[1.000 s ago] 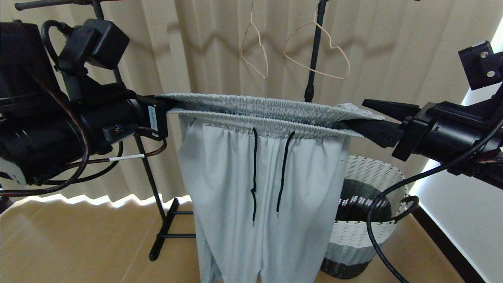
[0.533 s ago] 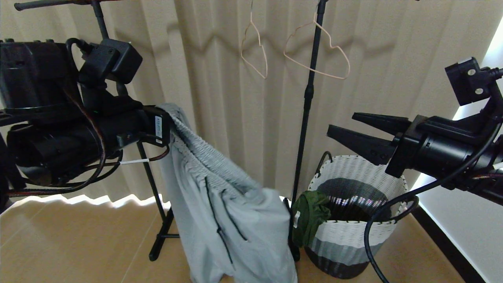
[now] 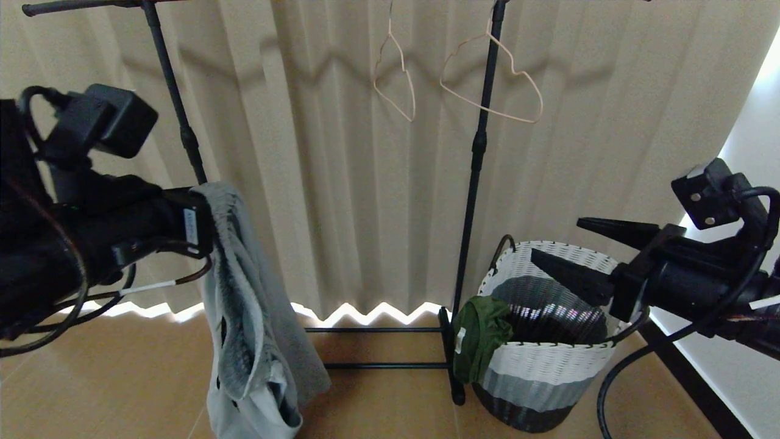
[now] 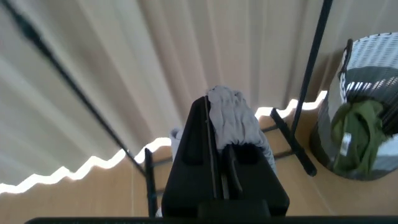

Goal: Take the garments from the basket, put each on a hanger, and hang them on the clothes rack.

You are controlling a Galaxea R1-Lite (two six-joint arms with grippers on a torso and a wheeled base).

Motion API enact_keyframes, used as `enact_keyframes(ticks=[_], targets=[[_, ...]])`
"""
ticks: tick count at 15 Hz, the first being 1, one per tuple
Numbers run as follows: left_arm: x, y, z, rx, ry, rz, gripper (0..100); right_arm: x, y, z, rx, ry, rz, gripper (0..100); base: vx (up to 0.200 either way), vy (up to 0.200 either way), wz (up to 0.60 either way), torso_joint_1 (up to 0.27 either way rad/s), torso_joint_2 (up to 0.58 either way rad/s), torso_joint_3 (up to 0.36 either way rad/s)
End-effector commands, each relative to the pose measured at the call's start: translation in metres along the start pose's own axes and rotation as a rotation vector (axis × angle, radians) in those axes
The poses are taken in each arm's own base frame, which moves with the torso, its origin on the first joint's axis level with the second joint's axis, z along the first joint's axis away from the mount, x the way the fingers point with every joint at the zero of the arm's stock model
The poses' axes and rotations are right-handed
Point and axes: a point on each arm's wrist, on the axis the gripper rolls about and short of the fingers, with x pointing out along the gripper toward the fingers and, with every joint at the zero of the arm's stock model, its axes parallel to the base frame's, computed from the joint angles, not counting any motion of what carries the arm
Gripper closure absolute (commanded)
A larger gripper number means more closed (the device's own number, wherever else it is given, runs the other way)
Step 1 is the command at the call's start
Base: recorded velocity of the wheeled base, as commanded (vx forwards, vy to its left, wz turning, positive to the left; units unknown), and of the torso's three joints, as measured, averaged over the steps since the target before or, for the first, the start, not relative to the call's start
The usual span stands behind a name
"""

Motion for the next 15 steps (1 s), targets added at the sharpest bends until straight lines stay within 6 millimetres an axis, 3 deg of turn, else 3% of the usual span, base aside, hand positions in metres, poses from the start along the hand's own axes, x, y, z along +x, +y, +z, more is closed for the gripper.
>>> enact_keyframes(ticks=[1, 3, 6, 11, 15], targets=[[-0.060, 0.014, -0.018, -0.034, -0.042, 0.044, 100, -0.019, -0.008, -0.010, 0.002, 0.014, -0.090, 0, 0.000, 0.000, 0.00, 0.000, 0.00, 0.000], [-0.097, 0.017, -0.044, -0.066, -0.059, 0.065, 100, -0.036, -0.017, -0.022, -0.022, 0.046, -0.214, 0, 0.000, 0.000, 0.00, 0.000, 0.00, 0.000], [-0.124, 0.019, -0.068, -0.077, -0.077, 0.096, 100, -0.052, -0.022, -0.031, -0.087, 0.051, -0.288, 0, 0.000, 0.000, 0.00, 0.000, 0.00, 0.000], [-0.144, 0.017, -0.067, -0.142, -0.179, -0.037, 100, -0.062, -0.026, -0.036, -0.094, -0.030, -0.544, 0, 0.000, 0.000, 0.00, 0.000, 0.00, 0.000], [-0.149, 0.015, -0.060, -0.128, -0.237, -0.208, 100, -0.064, -0.026, -0.031, -0.009, -0.139, -0.562, 0, 0.000, 0.000, 0.00, 0.000, 0.00, 0.000]])
